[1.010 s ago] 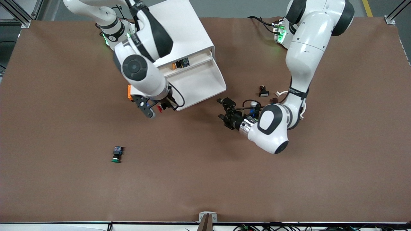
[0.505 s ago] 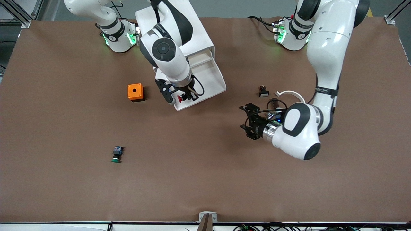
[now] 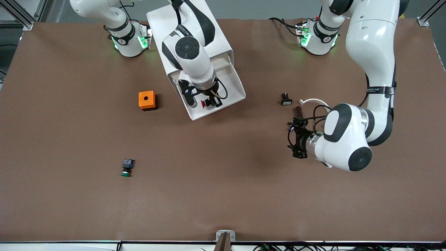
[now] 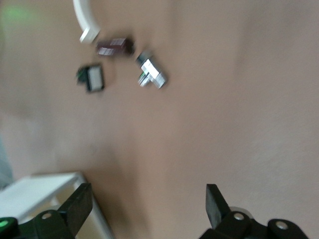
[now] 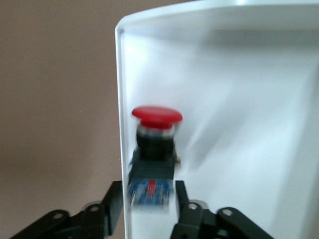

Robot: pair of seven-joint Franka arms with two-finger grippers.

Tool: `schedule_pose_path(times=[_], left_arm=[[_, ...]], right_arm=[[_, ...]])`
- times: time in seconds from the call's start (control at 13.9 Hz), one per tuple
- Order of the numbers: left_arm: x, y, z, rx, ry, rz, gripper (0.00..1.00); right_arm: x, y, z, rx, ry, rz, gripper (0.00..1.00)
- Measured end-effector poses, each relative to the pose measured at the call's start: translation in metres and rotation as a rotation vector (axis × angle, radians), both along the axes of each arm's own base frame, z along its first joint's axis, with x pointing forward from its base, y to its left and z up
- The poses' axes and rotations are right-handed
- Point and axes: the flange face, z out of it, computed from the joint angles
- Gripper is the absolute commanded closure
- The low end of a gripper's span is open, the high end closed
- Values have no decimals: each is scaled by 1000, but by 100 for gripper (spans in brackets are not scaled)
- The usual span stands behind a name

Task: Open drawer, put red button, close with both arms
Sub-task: 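Carry the red button into the drawer with the right gripper while the left gripper withdraws, then open the right gripper to release the button and raise it away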

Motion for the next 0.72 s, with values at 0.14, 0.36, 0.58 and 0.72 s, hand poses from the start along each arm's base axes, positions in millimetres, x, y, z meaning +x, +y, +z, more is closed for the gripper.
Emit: schedule_pose_path(times=[0.14,0.36,0.58,0.72], left_arm=[[3,11,-1,-10,-41,-125,0],[4,5,6,-58,-105,-308,0],[-3,-19,48,-150,-209,-541,0],[-7,-27,65,-244,-272,-756,0]], right_arm=[[5,-3,4,4,-9,-4,0],[43,-39,31,-16,-9,105,0],[105,-118,79,-31,13,243,0],[139,-184,109,-27,20,317,0]])
